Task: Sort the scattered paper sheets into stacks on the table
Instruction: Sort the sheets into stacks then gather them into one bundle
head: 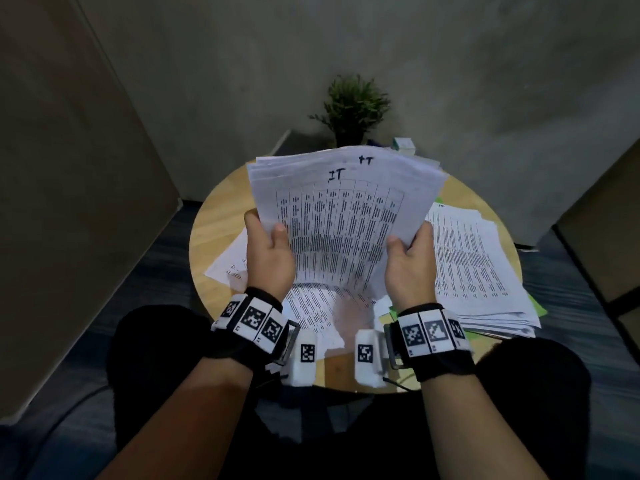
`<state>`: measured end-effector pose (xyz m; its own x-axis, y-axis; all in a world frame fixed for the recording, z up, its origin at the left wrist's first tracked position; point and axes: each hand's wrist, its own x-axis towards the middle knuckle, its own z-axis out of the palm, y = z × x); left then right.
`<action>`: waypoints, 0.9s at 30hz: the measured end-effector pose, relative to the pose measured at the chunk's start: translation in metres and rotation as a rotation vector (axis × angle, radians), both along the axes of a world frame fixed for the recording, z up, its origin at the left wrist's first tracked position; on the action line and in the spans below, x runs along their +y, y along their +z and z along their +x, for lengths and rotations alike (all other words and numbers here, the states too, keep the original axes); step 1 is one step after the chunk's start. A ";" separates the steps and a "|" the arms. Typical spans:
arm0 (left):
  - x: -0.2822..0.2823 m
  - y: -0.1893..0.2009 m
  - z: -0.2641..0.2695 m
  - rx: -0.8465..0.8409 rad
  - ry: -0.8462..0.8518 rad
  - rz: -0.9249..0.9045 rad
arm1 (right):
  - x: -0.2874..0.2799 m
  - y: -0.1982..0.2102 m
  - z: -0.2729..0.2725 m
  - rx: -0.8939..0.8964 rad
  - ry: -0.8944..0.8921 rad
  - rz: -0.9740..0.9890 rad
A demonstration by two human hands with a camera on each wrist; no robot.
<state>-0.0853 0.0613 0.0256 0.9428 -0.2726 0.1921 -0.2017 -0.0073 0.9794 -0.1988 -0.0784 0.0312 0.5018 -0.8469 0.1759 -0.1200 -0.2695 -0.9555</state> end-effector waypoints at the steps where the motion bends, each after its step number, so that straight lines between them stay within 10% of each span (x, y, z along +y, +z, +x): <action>1: 0.000 -0.002 0.000 0.002 0.004 0.006 | -0.001 -0.002 -0.001 0.015 0.002 0.006; 9: 0.000 -0.056 -0.004 0.205 -0.024 0.337 | 0.000 -0.060 -0.005 0.438 0.112 0.109; 15: -0.013 -0.046 -0.010 0.095 -0.017 0.437 | -0.021 -0.046 -0.019 0.437 0.132 0.015; 27: -0.149 -0.023 -0.048 0.165 -0.435 0.474 | -0.145 -0.010 -0.086 0.600 -0.299 0.023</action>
<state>-0.1331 -0.0875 0.0027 0.7346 -0.6542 -0.1799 -0.1311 -0.3970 0.9084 -0.2846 -0.2236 0.0208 0.2502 -0.9648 -0.0804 -0.6983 -0.1224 -0.7053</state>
